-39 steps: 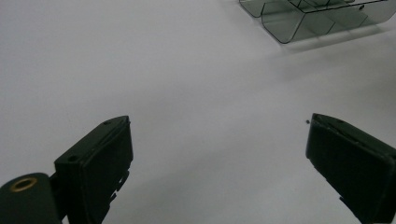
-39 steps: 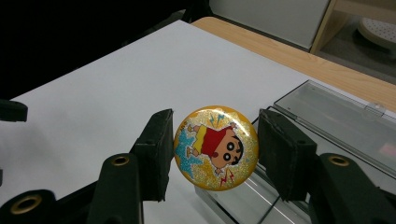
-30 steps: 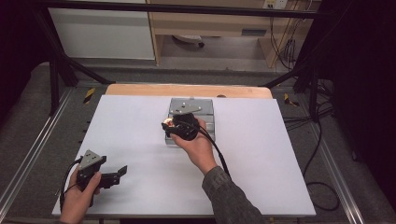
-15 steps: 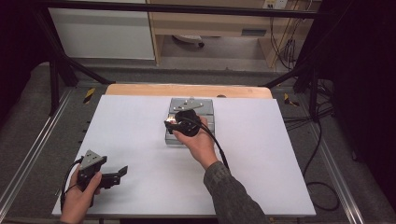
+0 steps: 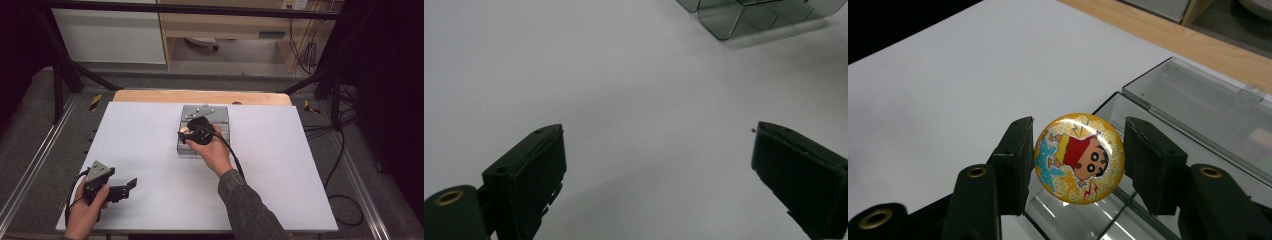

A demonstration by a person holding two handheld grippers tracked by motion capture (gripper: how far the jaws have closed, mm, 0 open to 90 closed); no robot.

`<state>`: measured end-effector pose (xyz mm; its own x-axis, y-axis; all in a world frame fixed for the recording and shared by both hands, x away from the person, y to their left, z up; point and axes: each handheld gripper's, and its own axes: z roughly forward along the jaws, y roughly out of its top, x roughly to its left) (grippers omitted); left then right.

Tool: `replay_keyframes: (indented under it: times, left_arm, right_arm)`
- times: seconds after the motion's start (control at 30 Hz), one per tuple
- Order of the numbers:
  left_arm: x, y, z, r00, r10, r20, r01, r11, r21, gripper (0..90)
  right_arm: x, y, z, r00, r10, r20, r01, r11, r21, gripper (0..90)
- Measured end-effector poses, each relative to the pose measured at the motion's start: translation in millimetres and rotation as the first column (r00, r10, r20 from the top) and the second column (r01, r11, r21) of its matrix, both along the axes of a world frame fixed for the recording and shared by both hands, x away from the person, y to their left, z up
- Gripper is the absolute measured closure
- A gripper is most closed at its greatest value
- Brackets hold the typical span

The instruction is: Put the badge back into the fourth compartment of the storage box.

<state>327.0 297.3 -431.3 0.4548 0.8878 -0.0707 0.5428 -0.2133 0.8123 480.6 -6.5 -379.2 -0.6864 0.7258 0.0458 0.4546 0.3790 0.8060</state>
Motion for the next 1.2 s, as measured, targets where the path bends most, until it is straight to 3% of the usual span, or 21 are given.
replay_keyframes:
  times: [0.77, 1.2]
  left_arm:
    - [-0.2, 0.0, -0.4, 1.0, -0.002, -0.003, 0.002, 1.0, 0.003, 7.4]
    - [-0.1, -0.5, -0.7, 1.0, 0.0, -0.002, 0.0, 1.0, 0.002, 7.4]
  right_arm:
    - [2.1, 3.6, -10.8, 0.9983, 0.018, -0.056, -0.022, 0.9971, -0.073, 47.2]
    - [2.6, 6.2, -15.8, 0.9967, 0.026, -0.076, -0.032, 0.9961, -0.083, 47.1]
